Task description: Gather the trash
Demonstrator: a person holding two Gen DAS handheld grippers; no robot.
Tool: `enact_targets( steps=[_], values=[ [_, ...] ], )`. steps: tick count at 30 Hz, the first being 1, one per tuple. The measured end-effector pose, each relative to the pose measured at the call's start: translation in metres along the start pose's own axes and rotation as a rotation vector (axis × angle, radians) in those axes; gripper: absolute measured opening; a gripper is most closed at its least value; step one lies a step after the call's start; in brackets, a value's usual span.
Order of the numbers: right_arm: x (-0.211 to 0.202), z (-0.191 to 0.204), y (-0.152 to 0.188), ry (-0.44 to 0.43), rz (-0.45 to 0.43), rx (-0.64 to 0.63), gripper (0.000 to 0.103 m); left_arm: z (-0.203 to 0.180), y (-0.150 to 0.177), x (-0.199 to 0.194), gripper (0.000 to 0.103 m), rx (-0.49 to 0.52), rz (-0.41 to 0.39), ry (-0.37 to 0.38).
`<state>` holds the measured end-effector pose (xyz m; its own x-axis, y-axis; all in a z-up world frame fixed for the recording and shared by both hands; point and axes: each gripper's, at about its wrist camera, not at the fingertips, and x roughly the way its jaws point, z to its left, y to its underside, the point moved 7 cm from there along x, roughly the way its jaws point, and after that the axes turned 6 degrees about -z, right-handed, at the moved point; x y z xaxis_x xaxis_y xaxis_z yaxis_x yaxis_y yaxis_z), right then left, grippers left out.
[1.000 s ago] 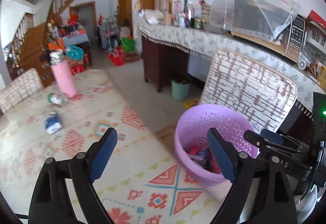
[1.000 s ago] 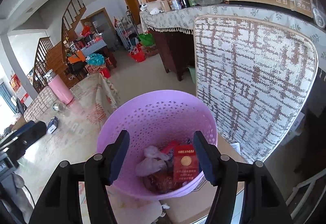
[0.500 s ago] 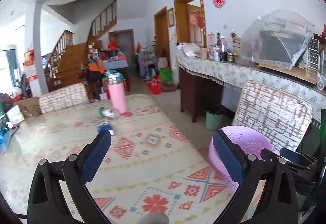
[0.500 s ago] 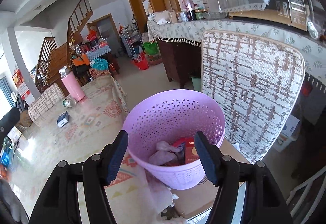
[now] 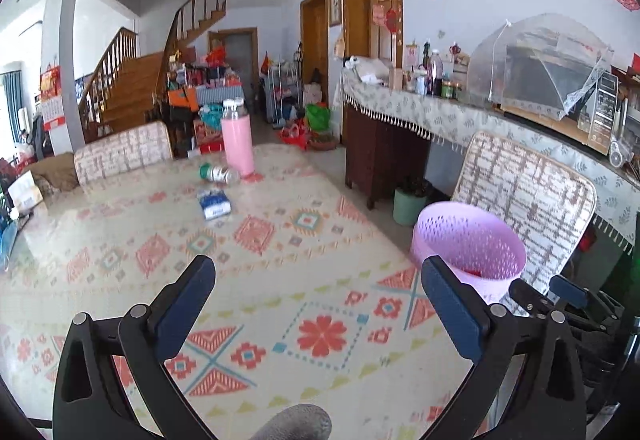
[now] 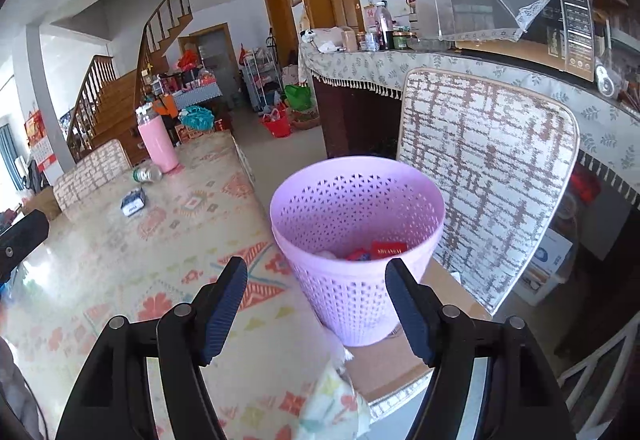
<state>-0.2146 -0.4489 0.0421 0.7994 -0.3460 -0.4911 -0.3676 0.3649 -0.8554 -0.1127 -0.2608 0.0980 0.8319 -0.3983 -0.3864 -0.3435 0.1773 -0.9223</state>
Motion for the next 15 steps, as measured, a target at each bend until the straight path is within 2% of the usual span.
enact_targets(
  steps=[6,15],
  values=[
    [-0.007,-0.007,0.018,0.035,0.023,-0.015,0.076,-0.002,0.019,0.002,0.102,0.004,0.033,0.007],
    [-0.008,-0.022,0.03,0.08,0.05,-0.037,0.079,-0.026,0.049,0.013,0.102,0.054,0.105,0.042]
  ],
)
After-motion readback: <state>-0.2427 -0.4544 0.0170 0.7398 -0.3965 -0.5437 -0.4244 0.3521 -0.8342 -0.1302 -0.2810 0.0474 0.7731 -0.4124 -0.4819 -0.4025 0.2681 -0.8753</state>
